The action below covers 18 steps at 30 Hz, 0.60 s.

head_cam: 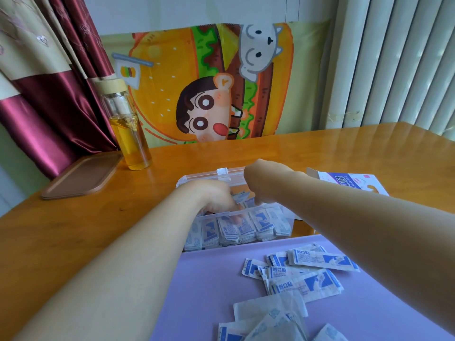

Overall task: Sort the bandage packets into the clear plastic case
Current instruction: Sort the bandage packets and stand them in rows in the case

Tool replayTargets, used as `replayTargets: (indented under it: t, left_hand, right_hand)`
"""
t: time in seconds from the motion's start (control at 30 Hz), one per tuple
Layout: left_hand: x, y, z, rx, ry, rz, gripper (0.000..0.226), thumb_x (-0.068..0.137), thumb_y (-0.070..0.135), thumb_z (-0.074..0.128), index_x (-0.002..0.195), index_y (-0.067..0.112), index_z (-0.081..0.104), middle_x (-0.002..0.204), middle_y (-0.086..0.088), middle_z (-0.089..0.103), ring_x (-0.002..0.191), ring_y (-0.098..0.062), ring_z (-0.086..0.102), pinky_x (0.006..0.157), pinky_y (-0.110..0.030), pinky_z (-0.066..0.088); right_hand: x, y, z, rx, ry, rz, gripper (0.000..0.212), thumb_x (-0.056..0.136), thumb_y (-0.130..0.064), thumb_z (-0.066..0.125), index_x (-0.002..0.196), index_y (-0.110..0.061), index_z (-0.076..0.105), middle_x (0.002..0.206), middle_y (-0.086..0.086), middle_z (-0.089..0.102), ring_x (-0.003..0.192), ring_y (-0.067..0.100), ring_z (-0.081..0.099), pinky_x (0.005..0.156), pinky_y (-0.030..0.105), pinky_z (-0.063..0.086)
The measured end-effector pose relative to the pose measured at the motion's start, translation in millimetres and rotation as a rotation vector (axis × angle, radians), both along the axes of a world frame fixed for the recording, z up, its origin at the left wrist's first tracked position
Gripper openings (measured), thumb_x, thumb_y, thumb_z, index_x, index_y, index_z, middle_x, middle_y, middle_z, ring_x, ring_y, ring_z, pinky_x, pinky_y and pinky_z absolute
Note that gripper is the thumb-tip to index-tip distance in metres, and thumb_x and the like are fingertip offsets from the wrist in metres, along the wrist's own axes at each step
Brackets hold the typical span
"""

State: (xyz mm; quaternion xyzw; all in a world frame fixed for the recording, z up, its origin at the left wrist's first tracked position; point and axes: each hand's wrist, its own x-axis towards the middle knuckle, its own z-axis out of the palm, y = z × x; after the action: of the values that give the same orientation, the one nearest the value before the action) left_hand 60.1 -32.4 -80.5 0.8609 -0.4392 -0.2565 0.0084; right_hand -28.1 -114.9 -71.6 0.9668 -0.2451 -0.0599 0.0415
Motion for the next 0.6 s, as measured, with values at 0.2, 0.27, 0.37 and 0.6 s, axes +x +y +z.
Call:
replayTargets:
  t: [0.2,0.27,0.37,0.6]
  left_hand:
    - [-4.8,11.1,10.4,-0.212,0.173,0.102,0.015,0.092,0.020,0.055,0.091,0.022,0.069,0.100,0.006,0.071,0.062,-0.016,0.044,0.057,-0.026,0.038]
    - [-7.4,19.8,20.3,-0.419,0.261,0.166,0.018,0.095,0.018,0.051,0.090,0.021,0.068,0.087,0.009,0.071,0.053,-0.010,0.037,0.049,-0.022,0.031]
    - [-22.2,37.5,33.5,-0.734,0.663,0.304,0.011,0.095,0.013,0.052,0.092,0.013,0.062,0.074,0.004,0.069,0.046,-0.006,0.030,0.044,-0.018,0.026]
    - [-65.8,85.9,30.4,-0.694,0.960,0.154,0.018,0.096,0.011,0.048,0.092,0.011,0.065,0.066,0.006,0.064,0.041,-0.001,0.027,0.040,-0.011,0.024]
  right_hand:
    - [-7.8,-8.6,8.5,0.006,-0.220,0.054,0.024,0.089,-0.010,0.059,0.113,-0.011,0.064,0.107,0.005,0.064,0.092,0.022,0.062,0.079,0.030,0.055]
    - [-17.0,-10.0,20.5,0.070,-0.401,0.106,0.028,0.091,-0.005,0.051,0.111,-0.014,0.067,0.107,0.002,0.066,0.090,0.017,0.063,0.080,0.025,0.054]
    - [-41.1,1.7,42.7,0.465,-0.682,0.170,0.027,0.085,-0.006,0.059,0.106,-0.023,0.067,0.104,-0.007,0.067,0.076,-0.001,0.061,0.065,0.003,0.045]
    - [-91.1,48.3,46.8,0.771,-0.725,0.303,0.008,0.087,-0.012,0.065,0.083,-0.017,0.069,0.081,0.005,0.073,0.064,0.006,0.060,0.061,0.012,0.046]
